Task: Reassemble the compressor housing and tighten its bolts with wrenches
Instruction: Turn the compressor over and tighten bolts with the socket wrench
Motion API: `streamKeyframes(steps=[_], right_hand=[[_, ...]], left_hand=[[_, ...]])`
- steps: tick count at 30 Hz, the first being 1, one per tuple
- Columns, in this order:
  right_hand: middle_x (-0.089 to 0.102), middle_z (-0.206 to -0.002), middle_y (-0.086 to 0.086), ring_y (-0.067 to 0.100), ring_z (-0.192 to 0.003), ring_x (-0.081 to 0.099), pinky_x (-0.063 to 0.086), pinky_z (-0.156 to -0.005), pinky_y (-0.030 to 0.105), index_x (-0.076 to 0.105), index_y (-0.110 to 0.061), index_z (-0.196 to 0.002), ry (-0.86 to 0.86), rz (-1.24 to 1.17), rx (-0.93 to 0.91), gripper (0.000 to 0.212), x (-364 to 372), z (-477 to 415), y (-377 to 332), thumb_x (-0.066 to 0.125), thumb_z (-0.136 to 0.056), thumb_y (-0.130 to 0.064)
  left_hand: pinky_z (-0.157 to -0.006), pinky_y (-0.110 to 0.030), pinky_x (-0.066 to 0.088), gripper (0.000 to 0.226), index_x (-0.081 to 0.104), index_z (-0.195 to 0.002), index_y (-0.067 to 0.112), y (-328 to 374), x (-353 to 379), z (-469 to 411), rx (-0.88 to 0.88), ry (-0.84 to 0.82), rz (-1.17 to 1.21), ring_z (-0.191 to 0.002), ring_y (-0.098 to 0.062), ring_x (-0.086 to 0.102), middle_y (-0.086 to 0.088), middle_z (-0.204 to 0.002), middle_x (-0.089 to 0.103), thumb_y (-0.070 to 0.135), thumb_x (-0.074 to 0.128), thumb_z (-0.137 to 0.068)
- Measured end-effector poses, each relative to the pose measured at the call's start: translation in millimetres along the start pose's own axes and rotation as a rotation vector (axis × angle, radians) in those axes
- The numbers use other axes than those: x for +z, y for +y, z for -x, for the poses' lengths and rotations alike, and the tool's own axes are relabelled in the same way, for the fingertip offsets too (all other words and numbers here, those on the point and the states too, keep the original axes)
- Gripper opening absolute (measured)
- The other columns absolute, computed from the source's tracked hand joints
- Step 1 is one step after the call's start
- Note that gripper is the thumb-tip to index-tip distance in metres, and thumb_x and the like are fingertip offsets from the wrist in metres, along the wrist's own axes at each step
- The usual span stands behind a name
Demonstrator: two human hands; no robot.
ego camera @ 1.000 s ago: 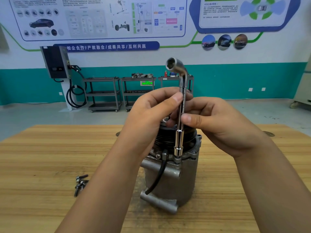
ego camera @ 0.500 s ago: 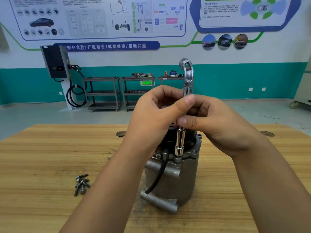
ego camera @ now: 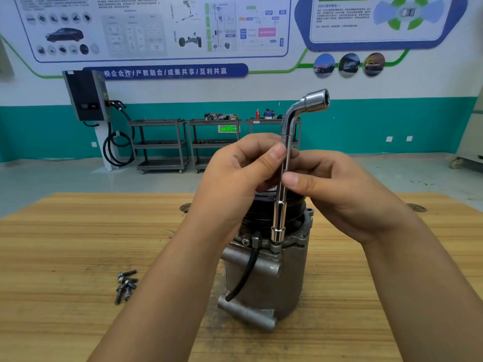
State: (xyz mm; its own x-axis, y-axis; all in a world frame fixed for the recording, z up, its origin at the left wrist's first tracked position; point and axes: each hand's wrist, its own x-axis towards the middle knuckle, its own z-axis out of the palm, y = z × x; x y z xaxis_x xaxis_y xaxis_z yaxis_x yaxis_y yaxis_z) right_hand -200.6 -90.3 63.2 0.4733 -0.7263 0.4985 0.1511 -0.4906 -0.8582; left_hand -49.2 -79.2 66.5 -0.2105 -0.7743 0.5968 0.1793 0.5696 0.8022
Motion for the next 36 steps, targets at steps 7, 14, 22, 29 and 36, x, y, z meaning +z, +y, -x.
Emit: streamKeyframes(steps=[7, 14, 22, 29, 36], right_hand=[[0.073, -0.090, 0.006, 0.020, -0.092, 0.069, 0.052, -0.081, 0.025, 0.073, -0.012, -0.095, -0.025, -0.052, -0.001, 0.024, -2.1, -0.3, 1.8, 0.064, -0.074, -0.010], [0.068, -0.080, -0.001, 0.012, -0.081, 0.065, 0.052, -0.072, 0.020, 0.070, -0.015, -0.085, 0.014, 0.006, -0.027, 0.020, -1.0, -1.5, 3.6, 0.073, -0.065, -0.017], [0.065, -0.089, 0.006, 0.013, -0.087, 0.064, 0.051, -0.073, 0.020, 0.070, -0.010, -0.097, 0.021, 0.055, -0.025, 0.032, -0.1, -2.6, 3.2, 0.075, -0.065, -0.014], [0.072, -0.097, -0.001, 0.015, -0.099, 0.067, 0.051, -0.079, 0.020, 0.074, -0.023, -0.099, -0.040, -0.013, -0.024, 0.032, -0.7, -0.7, 1.5, 0.072, -0.067, -0.021], [0.074, -0.090, 0.002, 0.017, -0.091, 0.070, 0.052, -0.078, 0.021, 0.074, -0.017, -0.096, -0.054, -0.049, 0.002, 0.028, -2.4, 0.7, 1.9, 0.068, -0.069, -0.017]], left_hand=[[-0.057, -0.017, 0.043, 0.018, 0.067, -0.078, 0.015, 2.3, 1.0, 1.4, 0.011, 0.004, 0.013, -0.079, -0.015, 0.057, -0.001, -0.091, 0.063, 0.025, 0.053, -0.077], [-0.075, -0.024, 0.054, 0.018, 0.071, -0.085, 0.016, 0.6, -1.1, 0.9, 0.001, -0.029, 0.108, -0.084, -0.014, 0.066, 0.002, -0.083, 0.071, 0.021, 0.054, -0.083], [-0.073, -0.023, 0.053, 0.009, 0.071, -0.081, 0.018, 0.8, 1.5, 1.3, 0.042, 0.004, 0.011, -0.080, -0.010, 0.067, 0.005, -0.077, 0.070, 0.019, 0.063, -0.077], [-0.078, -0.026, 0.050, 0.021, 0.068, -0.088, 0.010, 4.0, 1.4, 1.9, 0.013, -0.019, -0.021, -0.092, -0.019, 0.064, -0.009, -0.095, 0.065, 0.026, 0.057, -0.083], [-0.070, -0.030, 0.043, 0.024, 0.072, -0.085, 0.016, 1.6, 0.2, 1.0, -0.004, -0.021, -0.003, -0.096, -0.032, 0.060, -0.012, -0.100, 0.065, 0.025, 0.050, -0.086]])
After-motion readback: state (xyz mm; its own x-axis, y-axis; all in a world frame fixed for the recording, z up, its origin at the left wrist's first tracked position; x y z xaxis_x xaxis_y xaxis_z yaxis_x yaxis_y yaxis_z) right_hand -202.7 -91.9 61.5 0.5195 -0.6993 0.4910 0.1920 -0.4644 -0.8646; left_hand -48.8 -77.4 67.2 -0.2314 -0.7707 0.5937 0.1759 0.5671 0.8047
